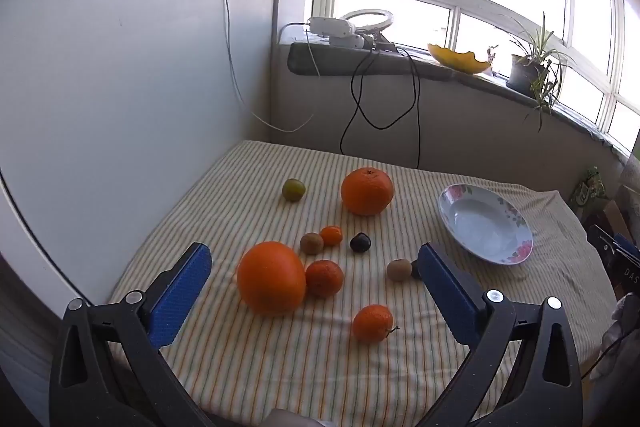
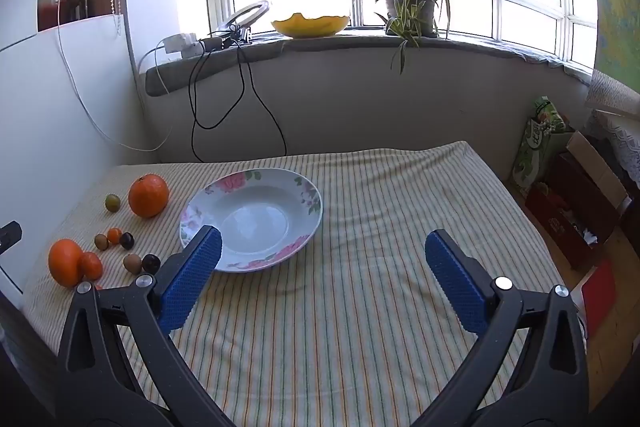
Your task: Organize fruits
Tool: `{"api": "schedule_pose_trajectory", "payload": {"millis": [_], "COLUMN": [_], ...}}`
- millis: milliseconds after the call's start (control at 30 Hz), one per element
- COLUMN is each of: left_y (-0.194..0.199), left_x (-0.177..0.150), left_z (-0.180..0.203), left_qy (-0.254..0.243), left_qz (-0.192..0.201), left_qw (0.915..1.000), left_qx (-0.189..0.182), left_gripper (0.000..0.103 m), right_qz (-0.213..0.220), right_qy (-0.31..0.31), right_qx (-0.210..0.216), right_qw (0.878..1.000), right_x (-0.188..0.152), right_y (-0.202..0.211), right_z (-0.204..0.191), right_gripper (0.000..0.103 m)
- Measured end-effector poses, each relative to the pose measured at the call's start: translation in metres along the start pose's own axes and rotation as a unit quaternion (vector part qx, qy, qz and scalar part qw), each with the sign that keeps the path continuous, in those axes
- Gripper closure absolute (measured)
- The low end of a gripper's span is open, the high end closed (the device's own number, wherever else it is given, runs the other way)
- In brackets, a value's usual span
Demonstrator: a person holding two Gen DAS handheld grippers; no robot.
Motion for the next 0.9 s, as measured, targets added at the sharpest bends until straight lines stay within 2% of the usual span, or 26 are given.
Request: {"api": "schedule_pose_trajectory", "payload": {"millis": [233, 900], "left_y": [0.0008, 0.0004], "left_x": [-0.0024, 0.0], "left_z": [0.0053, 0.0058], "left_qy": [-0.012, -0.013], "left_qz": [0.002, 0.0], "left_qw": [0.9998, 0.9999], "left_qx": [0.018, 0.007], "left_gripper": [0.001, 0.001], "right_qz": [0.001, -0.004], "right_qy": [0.013, 0.001], "right_qx": [-0.001, 0.009], "right_qw": [1.0, 1.0], "right_x": [-0.0011, -0.0025], "right_y": [0.0001, 0.0], "right_z": [-0.0011, -0.0031], "right_gripper": [0.0, 0.0]}}
Point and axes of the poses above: each gripper's, at about its wrist camera, not at the fingertips, and y roughly against the way its jaws point, z to its right, x to its top, the point moved 6 cm from there along -y, roughly the way its jaws point, and after that the axes turned 1 degree about y, right-handed, at the moved point
